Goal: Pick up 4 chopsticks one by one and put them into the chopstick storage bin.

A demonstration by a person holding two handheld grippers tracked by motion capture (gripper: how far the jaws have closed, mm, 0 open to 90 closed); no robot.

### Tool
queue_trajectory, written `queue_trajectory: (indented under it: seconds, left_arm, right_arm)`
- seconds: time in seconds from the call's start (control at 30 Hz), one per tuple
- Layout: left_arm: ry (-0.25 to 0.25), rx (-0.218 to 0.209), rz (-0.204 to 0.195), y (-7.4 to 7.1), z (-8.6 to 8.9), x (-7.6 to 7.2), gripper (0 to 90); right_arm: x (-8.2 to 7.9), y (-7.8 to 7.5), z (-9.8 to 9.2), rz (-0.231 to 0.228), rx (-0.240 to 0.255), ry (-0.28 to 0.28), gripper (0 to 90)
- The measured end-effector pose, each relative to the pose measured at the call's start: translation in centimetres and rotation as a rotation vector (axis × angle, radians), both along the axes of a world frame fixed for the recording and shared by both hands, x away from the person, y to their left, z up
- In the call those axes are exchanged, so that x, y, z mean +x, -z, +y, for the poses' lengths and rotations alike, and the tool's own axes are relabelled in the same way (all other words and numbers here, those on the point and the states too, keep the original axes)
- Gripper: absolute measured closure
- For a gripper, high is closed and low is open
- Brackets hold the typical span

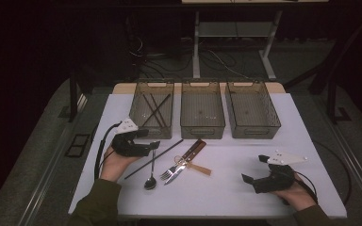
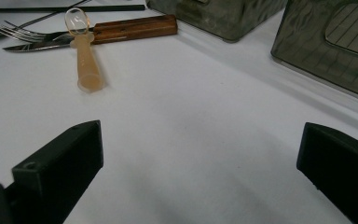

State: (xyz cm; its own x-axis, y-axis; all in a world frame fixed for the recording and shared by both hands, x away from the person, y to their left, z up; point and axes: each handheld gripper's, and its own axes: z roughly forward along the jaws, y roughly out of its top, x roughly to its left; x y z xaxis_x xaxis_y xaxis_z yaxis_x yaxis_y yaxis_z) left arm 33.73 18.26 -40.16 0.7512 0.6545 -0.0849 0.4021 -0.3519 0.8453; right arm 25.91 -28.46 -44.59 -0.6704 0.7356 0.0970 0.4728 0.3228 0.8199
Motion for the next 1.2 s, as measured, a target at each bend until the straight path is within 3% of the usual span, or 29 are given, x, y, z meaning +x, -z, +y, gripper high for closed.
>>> queue_trajectory:
  seconds: [0.47,0.6,0.73,0.87,0.97,1.03,1.13,1.2]
  left_arm:
    - [0.047,0.086,0.05,2.4,-0.2,-2.1,39.7]
    - [0.065,0.104,0.066,3.0,-0.5,-2.0,48.5]
    - [0.051,0.155,0.063,3.2,-0.6,-1.8,57.8]
    - [0.041,0.119,0.058,3.4,-0.4,-1.6,67.5]
    - [0.046,0.135,0.045,3.5,-0.6,-1.4,71.1]
    - [0.051,0.126,0.055,3.7,-0.7,-1.1,73.9]
    - [0.057,0.153,0.06,4.0,-0.8,-0.6,76.1]
    - [0.051,0.131,0.076,4.3,-0.9,-0.3,78.2]
  right_arm:
    - [-0.1,0.0,0.2,0.001,-0.006,0.006,0.1]
    - [0.0,0.0,0.2,0.001,-0.011,0.003,0.1]
    - [-0.1,0.0,0.2,0.001,-0.011,0.002,0.1]
    - [0.0,0.1,0.2,0.002,-0.015,0.002,0.1]
    - [0.0,0.1,0.3,0.003,-0.016,0.002,0.1]
    - [0.0,0.1,0.3,0.002,-0.019,0.002,0.1]
    - [0.0,0.1,0.3,0.003,-0.017,0.002,0.1]
    - [0.0,0.1,0.2,0.003,-0.018,0.001,0.1]
